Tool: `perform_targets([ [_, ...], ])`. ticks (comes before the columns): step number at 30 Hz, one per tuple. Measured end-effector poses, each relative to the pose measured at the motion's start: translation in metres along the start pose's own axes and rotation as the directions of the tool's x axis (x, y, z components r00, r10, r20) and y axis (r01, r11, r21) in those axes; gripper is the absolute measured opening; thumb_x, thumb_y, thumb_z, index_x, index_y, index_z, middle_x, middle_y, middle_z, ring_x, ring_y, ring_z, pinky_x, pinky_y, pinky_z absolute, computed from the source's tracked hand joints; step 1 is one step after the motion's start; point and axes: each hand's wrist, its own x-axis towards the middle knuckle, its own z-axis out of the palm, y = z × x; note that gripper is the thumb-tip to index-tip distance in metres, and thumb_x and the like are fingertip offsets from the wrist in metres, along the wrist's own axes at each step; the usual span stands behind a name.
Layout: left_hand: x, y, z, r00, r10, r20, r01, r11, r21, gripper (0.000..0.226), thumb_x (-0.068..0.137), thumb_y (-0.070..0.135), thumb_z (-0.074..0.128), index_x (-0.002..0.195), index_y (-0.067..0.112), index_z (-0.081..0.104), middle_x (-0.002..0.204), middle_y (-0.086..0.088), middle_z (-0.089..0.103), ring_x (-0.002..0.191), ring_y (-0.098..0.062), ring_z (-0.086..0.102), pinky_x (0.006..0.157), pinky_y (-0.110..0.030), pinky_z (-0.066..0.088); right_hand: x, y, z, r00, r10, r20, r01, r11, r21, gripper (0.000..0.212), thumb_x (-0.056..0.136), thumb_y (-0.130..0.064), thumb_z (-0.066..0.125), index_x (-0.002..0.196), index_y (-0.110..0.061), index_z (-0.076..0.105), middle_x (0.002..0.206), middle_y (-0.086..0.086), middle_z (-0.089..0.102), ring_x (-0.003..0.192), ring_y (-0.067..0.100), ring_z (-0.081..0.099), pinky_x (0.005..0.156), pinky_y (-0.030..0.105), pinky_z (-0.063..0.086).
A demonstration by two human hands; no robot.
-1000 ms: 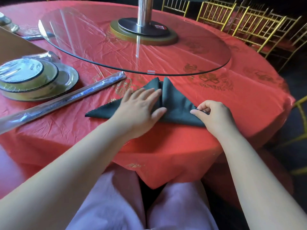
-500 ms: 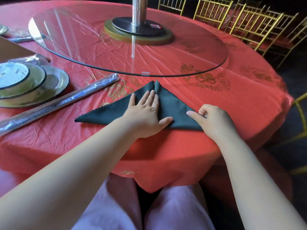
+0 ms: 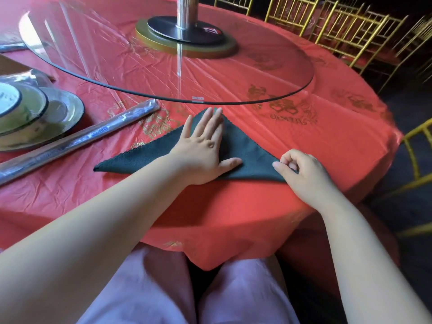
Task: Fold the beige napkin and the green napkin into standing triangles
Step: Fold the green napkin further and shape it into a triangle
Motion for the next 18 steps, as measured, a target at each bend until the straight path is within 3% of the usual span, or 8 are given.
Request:
perform_targets([
  [2,0.001,-0.001,-0.001,0.999,0.044,0.032,-0.045,0.999,0.020,0.085,0.086,0.067,0.020,0.148,0.012,0.001,0.156,0.002,-0.016,0.140,-0.012,-0.021,0.112,-0.045,-0.015,-0.002,-0.003,-0.001,1.000,0.021,0.015,-0.020,0.999,-0.043,0.023,0.085,-0.034,0.059,0.067,-0.027,0.047,0.066,-0.007,0.043,0.078,0.024,0.046,0.071,0.030,0.031],
  [4,0.002,-0.001,-0.001,0.996,0.037,0.084,-0.040,0.999,0.030,0.083,0.086,0.067,0.017,0.148,0.015,-0.002,0.156,0.002,-0.013,0.141,-0.012,-0.018,0.113,-0.046,-0.014,-0.005,-0.010,0.001,0.996,0.025,-0.087,-0.042,0.980,-0.192,0.018,0.084,-0.036,0.061,0.082,-0.022,0.052,0.081,-0.002,0.052,0.090,0.029,0.050,0.079,0.036,0.034],
  [6,0.004,-0.001,-0.001,0.992,0.011,0.128,-0.014,1.000,0.025,0.085,0.085,0.068,0.016,0.148,0.015,-0.005,0.156,-0.002,-0.013,0.142,-0.014,-0.016,0.115,-0.045,-0.010,-0.012,-0.025,0.008,0.971,-0.053,-0.232,-0.006,0.969,-0.246,0.028,0.083,-0.031,0.062,0.104,-0.014,0.053,0.104,0.008,0.056,0.103,0.033,0.051,0.088,0.041,0.033],
  [7,0.005,0.000,-0.002,0.988,-0.001,0.155,-0.003,1.000,0.022,0.086,0.085,0.068,0.017,0.148,0.014,-0.007,0.156,-0.004,-0.014,0.142,-0.015,-0.015,0.115,-0.045,-0.008,-0.016,-0.037,0.014,0.964,-0.122,-0.236,0.071,0.974,-0.216,0.033,0.083,-0.029,0.059,0.111,-0.012,0.052,0.111,0.011,0.056,0.107,0.033,0.052,0.091,0.041,0.033],
  [11,0.010,0.001,-0.007,0.968,-0.020,0.252,0.009,0.999,0.045,0.082,0.089,0.061,0.015,0.146,0.008,-0.012,0.155,-0.006,-0.016,0.143,-0.017,-0.015,0.116,-0.044,-0.004,-0.022,-0.079,0.041,0.949,-0.313,0.029,0.314,0.948,-0.058,0.049,0.084,-0.019,0.040,0.132,-0.011,0.044,0.139,0.005,0.045,0.129,0.020,0.040,0.106,0.030,0.027],
  [15,0.013,-0.009,-0.003,0.993,0.007,0.121,-0.004,1.000,-0.024,0.060,0.097,0.043,0.016,0.148,0.014,0.005,0.158,0.000,0.001,0.144,-0.013,-0.001,0.116,-0.037,0.001,-0.012,-0.089,0.043,0.939,-0.286,0.189,0.299,0.954,-0.040,0.060,0.089,0.000,0.034,0.146,-0.016,0.024,0.155,-0.001,0.021,0.141,0.011,0.022,0.114,0.026,0.018],
  [18,0.012,-0.017,0.003,1.000,0.015,0.006,-0.014,0.999,-0.043,0.053,0.098,0.040,0.019,0.147,0.019,0.017,0.156,0.005,0.013,0.143,-0.009,0.008,0.115,-0.036,0.005,-0.009,-0.086,0.044,0.942,-0.216,0.257,0.267,0.947,-0.181,0.056,0.097,-0.018,0.032,0.149,-0.017,0.011,0.158,-0.003,0.009,0.143,0.006,0.010,0.115,0.026,0.007],
])
